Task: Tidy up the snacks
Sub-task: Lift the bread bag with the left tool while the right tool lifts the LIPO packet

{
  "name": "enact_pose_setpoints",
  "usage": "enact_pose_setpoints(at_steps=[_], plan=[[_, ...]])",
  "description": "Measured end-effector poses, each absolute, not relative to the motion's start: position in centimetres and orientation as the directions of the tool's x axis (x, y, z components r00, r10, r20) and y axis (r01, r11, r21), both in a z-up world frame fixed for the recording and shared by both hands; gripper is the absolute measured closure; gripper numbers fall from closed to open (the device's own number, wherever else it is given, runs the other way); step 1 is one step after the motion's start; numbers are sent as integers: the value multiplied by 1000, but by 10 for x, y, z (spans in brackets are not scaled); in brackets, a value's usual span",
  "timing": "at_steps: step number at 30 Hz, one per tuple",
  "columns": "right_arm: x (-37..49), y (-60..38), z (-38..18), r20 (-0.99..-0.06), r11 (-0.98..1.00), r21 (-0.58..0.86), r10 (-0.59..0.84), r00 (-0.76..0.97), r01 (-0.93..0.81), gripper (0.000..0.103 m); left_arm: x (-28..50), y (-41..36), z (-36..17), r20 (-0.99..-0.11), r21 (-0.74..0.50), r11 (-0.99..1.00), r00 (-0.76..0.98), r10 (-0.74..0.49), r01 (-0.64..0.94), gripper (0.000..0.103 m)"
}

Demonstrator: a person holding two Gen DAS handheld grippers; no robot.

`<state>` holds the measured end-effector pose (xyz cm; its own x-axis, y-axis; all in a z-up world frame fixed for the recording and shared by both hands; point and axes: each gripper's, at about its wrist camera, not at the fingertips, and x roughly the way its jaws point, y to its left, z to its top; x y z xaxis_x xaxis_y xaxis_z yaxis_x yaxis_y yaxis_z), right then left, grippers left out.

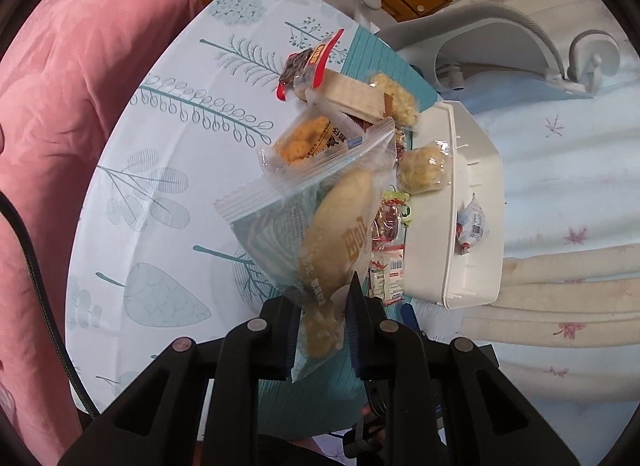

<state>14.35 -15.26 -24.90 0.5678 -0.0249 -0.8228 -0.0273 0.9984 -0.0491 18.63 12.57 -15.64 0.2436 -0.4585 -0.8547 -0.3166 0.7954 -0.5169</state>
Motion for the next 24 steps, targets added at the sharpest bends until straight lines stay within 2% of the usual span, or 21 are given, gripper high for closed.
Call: enact_pose_setpoints(at_steps=[9, 11, 14, 19, 23, 24], plan=[[157, -158, -268, -841, 997, -81, -69, 536, 1, 39, 187, 124, -156, -857, -512, 805, 236, -457, -301, 85], [160, -159, -270, -836, 996, -87, -76, 544, 6, 30, 188, 124, -155, -860, -507, 808, 240, -450, -300, 85], [165, -162, -272, -839, 998, -63, -69, 540, 30, 27, 190, 125, -153, -862, -502, 810, 243, -444, -302, 85], [170, -165, -274, -851, 996, -24, -67, 521, 88, 29, 192, 128, -152, -864, -500, 807, 246, -440, -314, 85], [172, -161, -272, -858, 992, -26, -84, 506, 120, 40, 193, 130, -150, -862, -504, 803, 252, -441, -319, 85], [172, -159, -271, -858, 994, -21, -75, 509, 110, 47, 193, 131, -149, -860, -505, 803, 255, -441, -317, 85]])
